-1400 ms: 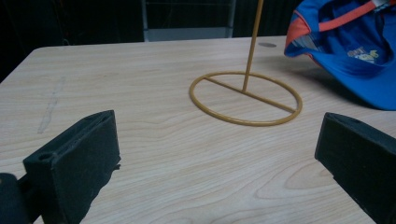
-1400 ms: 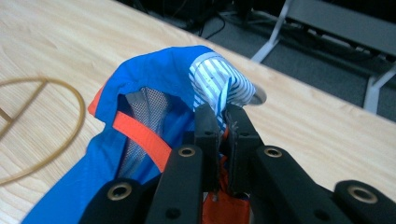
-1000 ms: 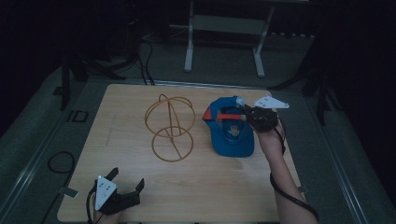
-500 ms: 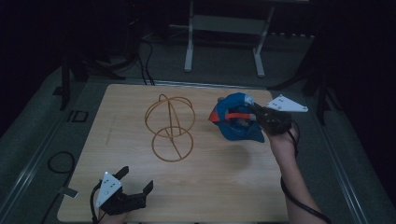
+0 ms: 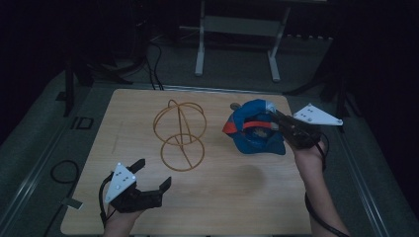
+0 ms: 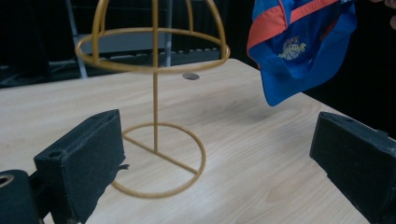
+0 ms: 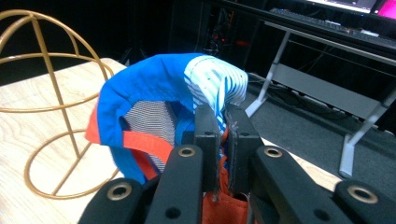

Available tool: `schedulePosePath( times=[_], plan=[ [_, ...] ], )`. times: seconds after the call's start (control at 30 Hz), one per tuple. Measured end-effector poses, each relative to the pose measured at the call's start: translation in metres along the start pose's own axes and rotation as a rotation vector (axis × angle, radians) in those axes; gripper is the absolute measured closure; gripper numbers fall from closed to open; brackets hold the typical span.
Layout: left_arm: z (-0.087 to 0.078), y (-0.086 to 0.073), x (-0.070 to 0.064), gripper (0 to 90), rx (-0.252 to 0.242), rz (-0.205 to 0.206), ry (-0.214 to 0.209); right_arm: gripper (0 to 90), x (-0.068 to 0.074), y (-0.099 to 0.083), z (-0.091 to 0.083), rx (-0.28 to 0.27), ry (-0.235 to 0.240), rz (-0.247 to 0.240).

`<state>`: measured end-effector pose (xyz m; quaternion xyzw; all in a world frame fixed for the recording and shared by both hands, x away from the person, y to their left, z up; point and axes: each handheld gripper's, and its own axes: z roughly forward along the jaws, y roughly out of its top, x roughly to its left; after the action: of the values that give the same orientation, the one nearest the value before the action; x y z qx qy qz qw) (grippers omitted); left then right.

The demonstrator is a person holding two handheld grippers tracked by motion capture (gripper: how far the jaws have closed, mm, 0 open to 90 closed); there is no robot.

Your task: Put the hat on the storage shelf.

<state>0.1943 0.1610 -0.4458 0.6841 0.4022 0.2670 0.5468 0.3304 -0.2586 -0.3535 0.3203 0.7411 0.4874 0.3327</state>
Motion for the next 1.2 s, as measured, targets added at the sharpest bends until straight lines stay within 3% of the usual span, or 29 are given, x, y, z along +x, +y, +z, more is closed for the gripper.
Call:
schedulePosePath(
  times=[0.33, 0.63, 0.73, 0.93, 1.2],
  plan=[
    [0.017, 0.033, -0.007, 6.2, 0.010, 0.049, -0.038, 85.0, 0.006, 0.006, -0.008, -0.021, 0.014, -0.010],
    [0.044, 0.066, -0.020, 6.8, 0.021, 0.095, -0.104, 85.0, 0.014, 0.011, -0.014, -0.043, 0.038, -0.016],
    [0.053, 0.073, -0.026, 8.1, 0.036, 0.115, -0.142, 85.0, 0.016, 0.013, -0.016, -0.048, 0.042, -0.022],
    [0.077, 0.084, -0.043, 9.9, 0.062, 0.170, -0.175, 85.0, 0.020, 0.013, -0.018, -0.050, 0.062, -0.026],
    [0.102, 0.101, -0.054, 12.3, 0.072, 0.190, -0.214, 85.0, 0.027, 0.010, -0.022, -0.052, 0.092, -0.040]
  ],
)
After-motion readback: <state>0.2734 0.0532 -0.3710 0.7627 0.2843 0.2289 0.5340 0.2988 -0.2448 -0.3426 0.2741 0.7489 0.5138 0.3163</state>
